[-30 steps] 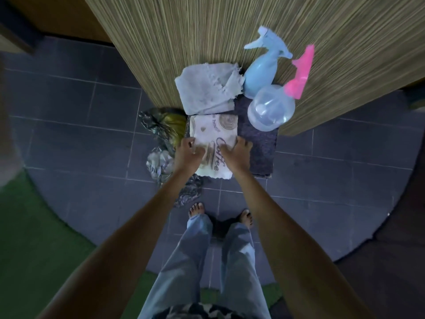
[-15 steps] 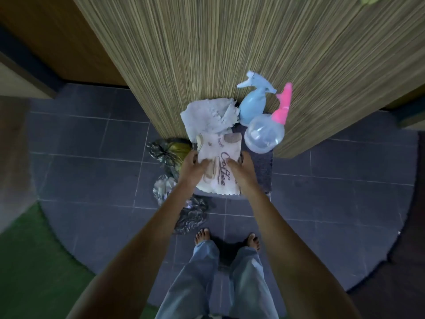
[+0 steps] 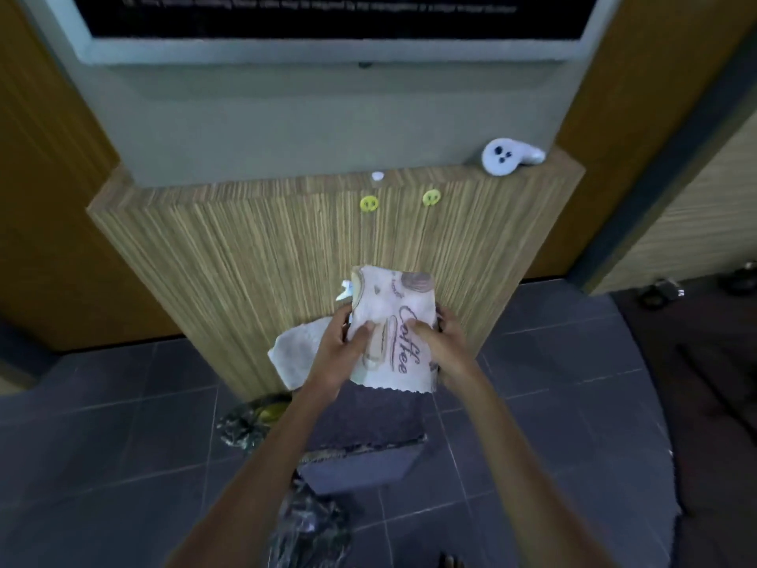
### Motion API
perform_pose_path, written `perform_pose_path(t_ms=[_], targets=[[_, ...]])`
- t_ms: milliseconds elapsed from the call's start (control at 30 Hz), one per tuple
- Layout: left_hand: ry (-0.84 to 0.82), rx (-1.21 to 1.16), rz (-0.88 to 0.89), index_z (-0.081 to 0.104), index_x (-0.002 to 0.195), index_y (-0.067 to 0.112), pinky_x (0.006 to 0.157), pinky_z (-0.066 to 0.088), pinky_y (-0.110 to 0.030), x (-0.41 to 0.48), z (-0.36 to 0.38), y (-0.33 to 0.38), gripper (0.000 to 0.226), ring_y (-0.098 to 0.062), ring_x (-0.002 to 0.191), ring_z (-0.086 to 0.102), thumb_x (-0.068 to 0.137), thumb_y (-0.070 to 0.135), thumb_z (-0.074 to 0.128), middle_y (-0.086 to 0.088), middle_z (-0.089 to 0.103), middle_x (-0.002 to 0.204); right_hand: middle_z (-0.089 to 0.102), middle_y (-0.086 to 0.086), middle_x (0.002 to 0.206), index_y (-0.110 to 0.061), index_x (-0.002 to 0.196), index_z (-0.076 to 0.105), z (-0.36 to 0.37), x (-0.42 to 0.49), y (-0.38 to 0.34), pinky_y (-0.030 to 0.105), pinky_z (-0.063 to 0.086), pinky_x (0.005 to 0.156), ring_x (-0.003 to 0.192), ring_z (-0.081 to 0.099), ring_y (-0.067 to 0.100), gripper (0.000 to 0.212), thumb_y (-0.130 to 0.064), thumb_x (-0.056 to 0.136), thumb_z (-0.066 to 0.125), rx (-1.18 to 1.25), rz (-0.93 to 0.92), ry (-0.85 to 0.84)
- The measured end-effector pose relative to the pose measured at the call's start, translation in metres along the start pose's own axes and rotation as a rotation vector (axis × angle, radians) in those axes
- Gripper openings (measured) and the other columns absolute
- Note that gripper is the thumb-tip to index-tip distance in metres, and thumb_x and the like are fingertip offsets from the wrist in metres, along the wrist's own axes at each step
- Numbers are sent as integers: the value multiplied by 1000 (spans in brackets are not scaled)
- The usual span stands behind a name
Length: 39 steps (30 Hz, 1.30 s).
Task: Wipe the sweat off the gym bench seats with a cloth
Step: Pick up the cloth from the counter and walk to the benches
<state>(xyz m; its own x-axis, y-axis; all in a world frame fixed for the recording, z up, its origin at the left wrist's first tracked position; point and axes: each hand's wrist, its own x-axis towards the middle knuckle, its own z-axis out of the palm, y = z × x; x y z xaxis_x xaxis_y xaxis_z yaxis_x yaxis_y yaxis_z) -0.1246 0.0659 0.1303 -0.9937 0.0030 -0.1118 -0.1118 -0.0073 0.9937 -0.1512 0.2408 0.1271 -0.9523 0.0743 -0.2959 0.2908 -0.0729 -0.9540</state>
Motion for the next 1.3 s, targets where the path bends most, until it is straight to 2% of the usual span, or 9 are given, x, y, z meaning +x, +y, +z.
perform_pose_path(t_ms=[200,400,500,600,700,867,1100,1200,1300], targets=[[-73,103,92,52,128,22,88,53,-33,6,61,30,41,-13,103,65,91,36,63,0,67,115,68,-4,115,-29,128,52,-62,-26,-26,45,57,89,100,69,17,49,-25,84,74,-35,-189,181],[-160,104,123,50,118,20,69,47,-9,-17,162,41,34,7,84,63,89,23,66,14,64,100,66,-1,118,-20,130,54,-156,-73,-35,30,59,76,97,69,12,44,-12,89,69,33,-327,361],[-234,100,109,48,120,18,62,46,-6,-36,227,40,36,2,84,59,89,19,65,11,60,99,66,1,119,-21,128,55,-221,-103,-28,38,59,80,99,70,16,41,-12,90,68,75,-348,440],[-310,130,99,51,114,25,74,54,-23,-60,293,31,33,-8,87,60,85,28,68,-3,62,106,65,1,121,-20,128,55,-295,-142,-15,43,58,86,104,68,19,40,-14,90,68,84,-357,555],[-398,245,136,55,109,29,81,56,-39,-85,358,15,31,-16,92,66,81,40,65,2,66,103,66,1,117,-19,127,55,-368,-190,1,38,57,84,104,67,17,37,-9,92,64,65,-355,666],[-635,392,204,60,109,20,66,45,-8,-131,461,-4,17,-11,88,64,92,23,60,7,63,97,66,1,114,-22,122,55,-479,-260,37,37,55,85,102,66,15,36,-10,89,63,-24,-295,879],[-898,472,252,62,94,19,64,42,-6,-150,616,-35,9,11,69,58,88,14,65,6,63,83,69,-1,106,-25,120,57,-593,-322,76,37,59,80,93,70,13,34,-9,91,63,12,-190,1092],[-976,465,275,61,90,26,71,44,-15,-143,693,-52,10,15,74,58,82,26,67,10,65,84,70,1,106,-25,119,58,-648,-328,83,37,59,78,92,70,14,36,-19,84,68,8,-154,1157],[-1053,480,294,63,92,24,66,42,-4,-131,771,-61,9,15,74,59,86,20,68,12,66,83,70,3,106,-20,121,58,-710,-322,83,33,58,74,92,71,16,36,-12,88,69,6,-130,1218]])
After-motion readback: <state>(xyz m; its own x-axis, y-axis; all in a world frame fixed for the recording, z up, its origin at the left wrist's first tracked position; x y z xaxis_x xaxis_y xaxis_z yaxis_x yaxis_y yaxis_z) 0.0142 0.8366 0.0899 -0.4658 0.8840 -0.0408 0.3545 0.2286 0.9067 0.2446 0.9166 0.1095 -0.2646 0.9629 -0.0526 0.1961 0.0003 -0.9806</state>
